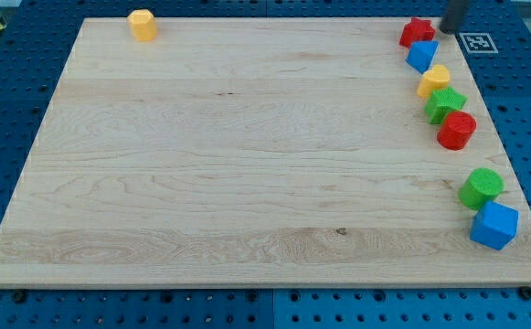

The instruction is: Push the yellow heart towards top center

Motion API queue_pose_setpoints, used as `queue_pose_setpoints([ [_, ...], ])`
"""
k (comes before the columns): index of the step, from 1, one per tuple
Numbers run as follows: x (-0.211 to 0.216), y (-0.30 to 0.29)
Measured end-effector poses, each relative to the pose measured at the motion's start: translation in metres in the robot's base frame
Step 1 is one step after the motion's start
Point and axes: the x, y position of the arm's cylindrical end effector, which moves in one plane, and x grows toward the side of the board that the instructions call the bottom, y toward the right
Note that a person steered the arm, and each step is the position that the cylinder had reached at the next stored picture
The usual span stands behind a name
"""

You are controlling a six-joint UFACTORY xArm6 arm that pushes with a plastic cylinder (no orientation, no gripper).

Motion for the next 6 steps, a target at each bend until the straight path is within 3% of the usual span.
queue_pose_setpoints([
  [1,0.077,-0.005],
  [2,0.105,-0.023],
  [6,0.103,-0.090],
])
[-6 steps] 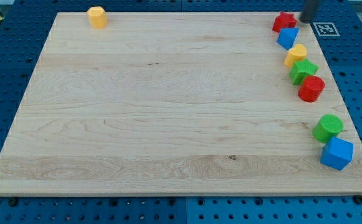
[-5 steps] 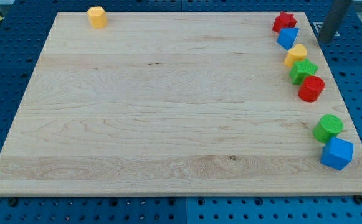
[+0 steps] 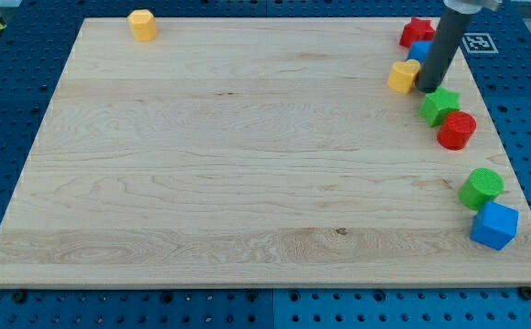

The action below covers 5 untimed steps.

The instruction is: Push the yellow heart towards top center

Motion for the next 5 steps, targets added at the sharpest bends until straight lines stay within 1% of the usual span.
queue_pose_setpoints([
  [1,-0.013,-0.002],
  [2,-0.014,-0.013],
  [4,-0.050,-0.058],
  [5,-0.057,-0.083],
])
